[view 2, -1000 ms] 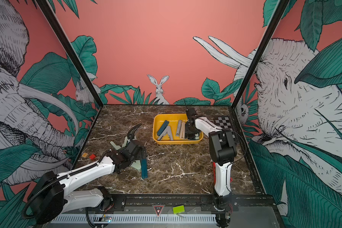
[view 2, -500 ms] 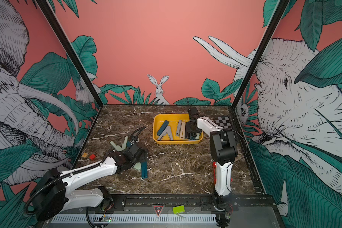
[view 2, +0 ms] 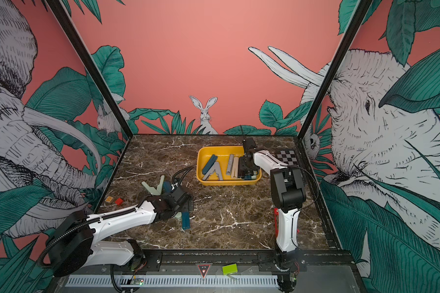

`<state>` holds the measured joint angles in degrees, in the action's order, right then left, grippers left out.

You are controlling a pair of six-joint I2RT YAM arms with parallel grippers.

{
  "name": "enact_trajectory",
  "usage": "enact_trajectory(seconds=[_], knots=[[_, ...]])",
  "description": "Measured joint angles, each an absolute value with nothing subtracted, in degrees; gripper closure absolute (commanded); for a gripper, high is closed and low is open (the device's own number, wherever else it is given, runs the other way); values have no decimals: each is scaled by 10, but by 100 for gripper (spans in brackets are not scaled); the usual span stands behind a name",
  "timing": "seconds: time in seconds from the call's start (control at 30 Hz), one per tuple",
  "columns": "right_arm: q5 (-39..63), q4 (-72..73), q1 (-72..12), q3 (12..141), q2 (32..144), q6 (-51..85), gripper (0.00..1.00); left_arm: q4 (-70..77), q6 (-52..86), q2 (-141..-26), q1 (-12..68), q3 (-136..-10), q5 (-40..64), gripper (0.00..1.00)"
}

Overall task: Put the pruning pliers into the storage box
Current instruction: Place the pruning pliers in the storage box.

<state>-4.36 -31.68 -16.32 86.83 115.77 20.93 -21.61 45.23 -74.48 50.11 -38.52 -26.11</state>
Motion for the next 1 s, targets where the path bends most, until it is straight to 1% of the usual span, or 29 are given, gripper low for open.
enact_trajectory(seconds=[0.1,0.17,0.23,0.4,0.77,0.9,1.0], knots=[[-46,-317,-161,868,1158,208,85,-220,452,-745,501,-389,-265,1],[-46,-317,-161,868,1158,210,93,-225,452,-745,501,-392,-268,1],[-45,-314,-161,866,1157,211,95,-225,452,-745,501,-394,-271,1],[-39,-302,-158,852,1147,217,89,-228,452,-745,501,-394,-275,1],[-58,-311,-147,836,1114,218,88,-229,451,-745,501,-394,-281,1],[-54,-316,-142,838,1121,215,80,-229,450,-746,501,-398,-282,1],[-51,-318,-141,842,1132,213,67,-228,450,-747,501,-402,-282,1]])
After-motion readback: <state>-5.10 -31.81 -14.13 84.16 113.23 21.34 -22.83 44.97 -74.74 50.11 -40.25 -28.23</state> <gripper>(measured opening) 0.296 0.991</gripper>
